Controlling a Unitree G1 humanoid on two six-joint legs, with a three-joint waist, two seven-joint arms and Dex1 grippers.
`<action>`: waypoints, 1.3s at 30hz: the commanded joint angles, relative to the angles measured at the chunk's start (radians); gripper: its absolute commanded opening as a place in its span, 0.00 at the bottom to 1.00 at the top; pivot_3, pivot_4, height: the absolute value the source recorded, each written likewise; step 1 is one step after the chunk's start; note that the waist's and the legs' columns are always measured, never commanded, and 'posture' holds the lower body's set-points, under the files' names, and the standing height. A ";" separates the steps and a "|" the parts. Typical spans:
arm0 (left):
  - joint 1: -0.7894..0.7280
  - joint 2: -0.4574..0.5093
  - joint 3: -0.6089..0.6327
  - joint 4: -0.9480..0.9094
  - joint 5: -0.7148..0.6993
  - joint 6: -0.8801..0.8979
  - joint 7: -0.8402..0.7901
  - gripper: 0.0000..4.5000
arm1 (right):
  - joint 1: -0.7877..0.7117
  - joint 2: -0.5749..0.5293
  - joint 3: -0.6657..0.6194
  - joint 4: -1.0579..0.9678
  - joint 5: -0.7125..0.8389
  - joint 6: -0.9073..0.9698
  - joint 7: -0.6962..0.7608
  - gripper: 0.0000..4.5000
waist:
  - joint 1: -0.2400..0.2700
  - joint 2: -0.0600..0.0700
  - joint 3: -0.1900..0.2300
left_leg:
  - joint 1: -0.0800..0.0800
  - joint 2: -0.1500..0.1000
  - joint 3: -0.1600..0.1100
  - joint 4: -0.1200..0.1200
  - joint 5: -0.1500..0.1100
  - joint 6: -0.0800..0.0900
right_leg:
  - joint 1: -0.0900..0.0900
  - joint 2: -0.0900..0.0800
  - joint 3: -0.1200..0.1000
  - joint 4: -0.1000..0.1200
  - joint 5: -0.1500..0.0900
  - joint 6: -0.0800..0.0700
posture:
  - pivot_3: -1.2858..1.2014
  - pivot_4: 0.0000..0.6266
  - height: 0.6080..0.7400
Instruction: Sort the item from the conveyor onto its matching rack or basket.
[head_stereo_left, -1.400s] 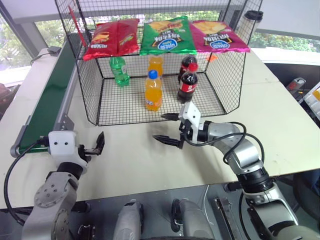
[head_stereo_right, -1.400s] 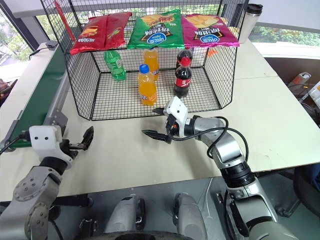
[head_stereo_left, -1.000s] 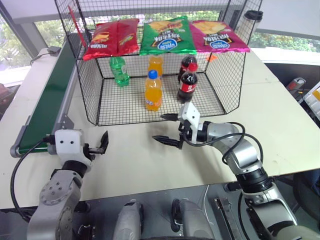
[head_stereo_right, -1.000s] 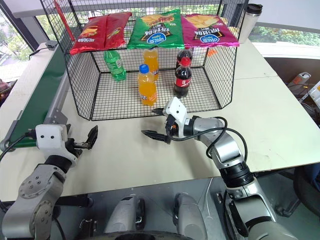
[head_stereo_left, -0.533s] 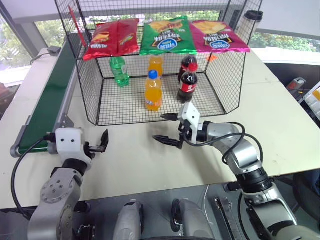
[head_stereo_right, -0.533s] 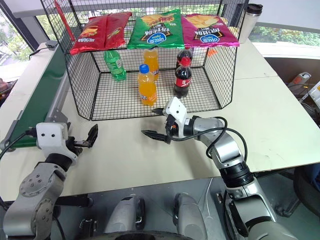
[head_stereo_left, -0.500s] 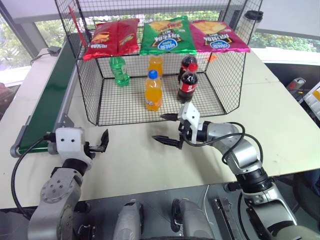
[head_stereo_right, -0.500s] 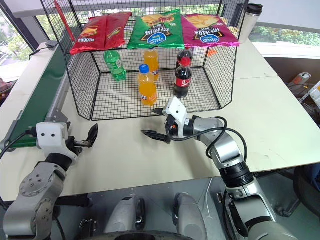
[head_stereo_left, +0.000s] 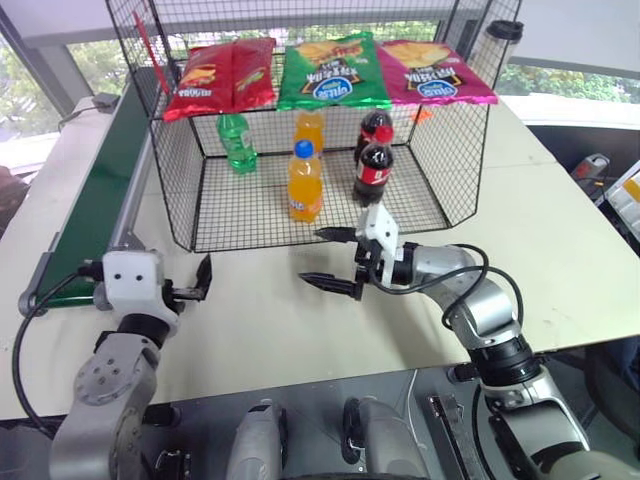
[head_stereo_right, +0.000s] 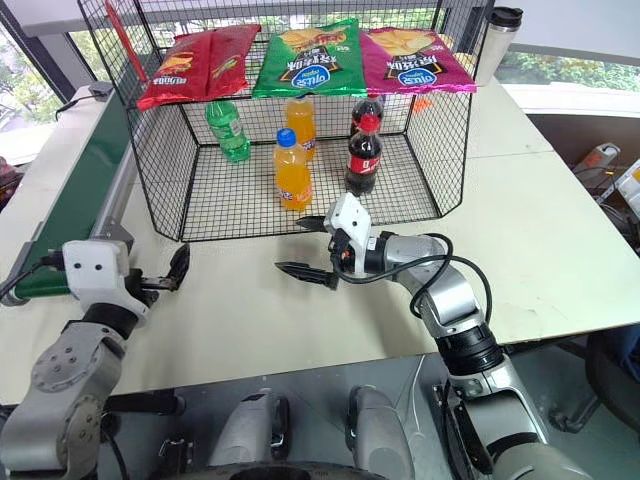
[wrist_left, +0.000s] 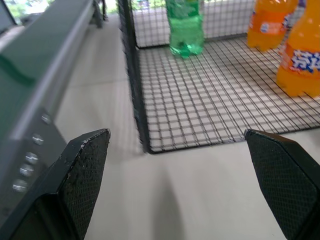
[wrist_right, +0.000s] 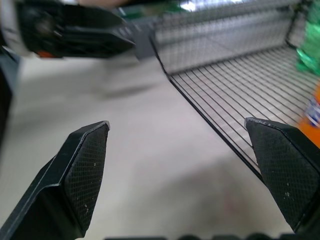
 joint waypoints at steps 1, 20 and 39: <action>0.021 -0.008 0.068 -0.088 -0.020 0.021 0.020 0.99 | -0.024 0.025 -0.034 -0.048 0.056 -0.031 0.021 1.00 | 0.000 0.000 0.000 | 0.000 0.000 0.000 0.000 0.000 0.000 | 0.000 0.000 0.000 0.000 0.000 0.000 | 0.52 0.24 1.00; 0.058 -0.024 0.369 -0.056 -0.124 0.028 0.055 0.99 | -0.057 0.054 -0.013 0.010 0.007 -0.051 -0.016 1.00 | 0.000 0.000 0.000 | 0.000 0.000 0.000 0.000 0.000 0.000 | 0.000 0.000 0.000 0.000 0.000 0.000 | 0.52 0.24 1.00; 0.118 -0.008 0.426 -0.017 -0.178 -0.009 0.050 0.99 | -0.031 0.040 -0.006 0.027 -0.023 -0.088 0.006 1.00 | 0.001 0.000 0.000 | 0.000 0.000 0.000 0.000 0.000 0.000 | 0.000 0.000 0.000 0.000 -0.002 -0.003 | 0.52 0.24 1.00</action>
